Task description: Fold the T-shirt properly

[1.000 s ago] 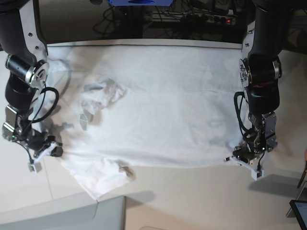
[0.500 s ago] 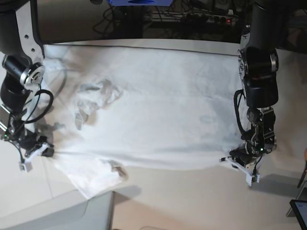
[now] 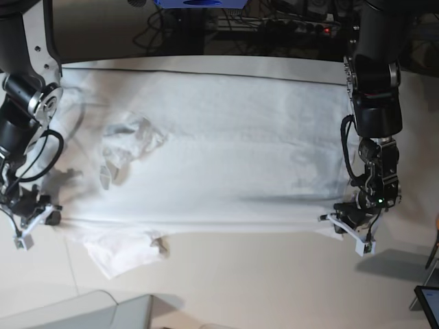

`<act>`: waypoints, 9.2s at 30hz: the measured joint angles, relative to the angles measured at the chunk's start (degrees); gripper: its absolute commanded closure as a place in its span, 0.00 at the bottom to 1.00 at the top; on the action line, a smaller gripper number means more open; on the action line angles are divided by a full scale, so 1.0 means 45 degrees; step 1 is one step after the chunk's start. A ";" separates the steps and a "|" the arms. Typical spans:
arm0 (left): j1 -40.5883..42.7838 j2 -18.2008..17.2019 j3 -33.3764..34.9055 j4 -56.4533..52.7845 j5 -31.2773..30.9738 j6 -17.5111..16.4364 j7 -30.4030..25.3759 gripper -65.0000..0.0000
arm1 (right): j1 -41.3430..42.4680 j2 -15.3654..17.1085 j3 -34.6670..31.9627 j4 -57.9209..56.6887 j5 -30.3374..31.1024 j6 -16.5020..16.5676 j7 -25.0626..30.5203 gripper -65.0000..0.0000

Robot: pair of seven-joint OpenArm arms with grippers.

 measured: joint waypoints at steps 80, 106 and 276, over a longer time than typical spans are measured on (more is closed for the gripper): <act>0.3599 0.0869 0.0112 0.4279 0.2739 0.0199 0.0884 1.00 | -0.4580 -0.2667 0.0874 0.9627 -0.0180 -0.0296 -0.7509 0.46; 0.3575 0.0908 0.0102 0.4313 0.2793 0.0214 0.0933 1.00 | -0.3900 -0.2234 -0.0379 1.1817 0.1277 -0.2079 -0.5144 0.45; 0.4245 0.0379 0.1287 0.5804 0.3031 0.0296 0.1481 1.00 | -1.2274 -0.1302 -0.4726 1.5747 0.9802 -0.0335 -0.7300 0.99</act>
